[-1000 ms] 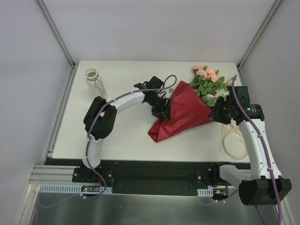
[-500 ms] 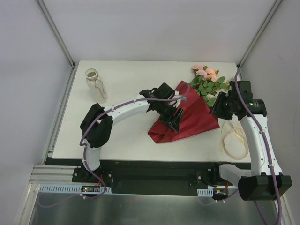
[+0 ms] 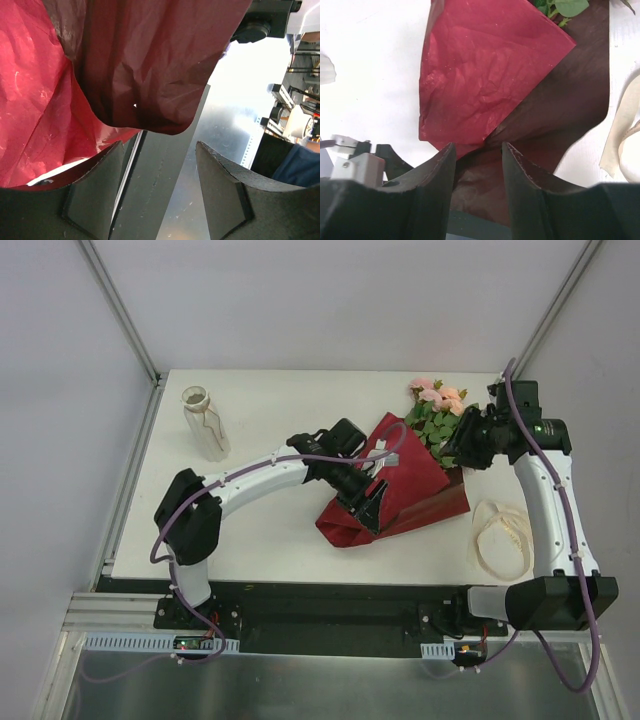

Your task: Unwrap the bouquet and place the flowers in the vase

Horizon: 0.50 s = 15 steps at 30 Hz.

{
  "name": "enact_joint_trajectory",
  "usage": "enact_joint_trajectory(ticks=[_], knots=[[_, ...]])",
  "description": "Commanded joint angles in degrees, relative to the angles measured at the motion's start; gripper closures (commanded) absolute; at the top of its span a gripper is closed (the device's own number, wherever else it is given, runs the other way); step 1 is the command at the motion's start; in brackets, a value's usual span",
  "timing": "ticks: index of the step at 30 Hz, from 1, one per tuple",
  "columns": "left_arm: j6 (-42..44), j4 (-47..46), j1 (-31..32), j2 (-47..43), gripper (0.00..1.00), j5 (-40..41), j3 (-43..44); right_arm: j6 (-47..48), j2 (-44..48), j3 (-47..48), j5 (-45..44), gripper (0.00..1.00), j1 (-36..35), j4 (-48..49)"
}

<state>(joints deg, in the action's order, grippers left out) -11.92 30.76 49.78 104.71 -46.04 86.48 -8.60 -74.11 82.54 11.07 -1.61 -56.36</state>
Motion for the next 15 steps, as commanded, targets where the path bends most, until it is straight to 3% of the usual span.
enact_joint_trajectory(ticks=[1,6,11,15], knots=[[3.8,2.0,-0.2,-1.2,0.41,-1.3,1.7,-1.0,-1.8,3.9,2.4,0.55,-1.9,-1.5],[2.9,2.0,-1.0,-3.0,0.43,8.1,1.6,-2.9,-1.7,-6.0,5.4,0.56,-5.5,1.9],[-0.8,2.0,-4.2,-2.3,0.50,13.1,1.6,-2.5,4.6,-23.5,4.0,0.59,-9.9,2.7],[-1.9,1.9,-7.2,-3.3,0.46,15.5,1.2,-2.1,7.8,-30.2,4.7,0.59,-10.1,3.9]])
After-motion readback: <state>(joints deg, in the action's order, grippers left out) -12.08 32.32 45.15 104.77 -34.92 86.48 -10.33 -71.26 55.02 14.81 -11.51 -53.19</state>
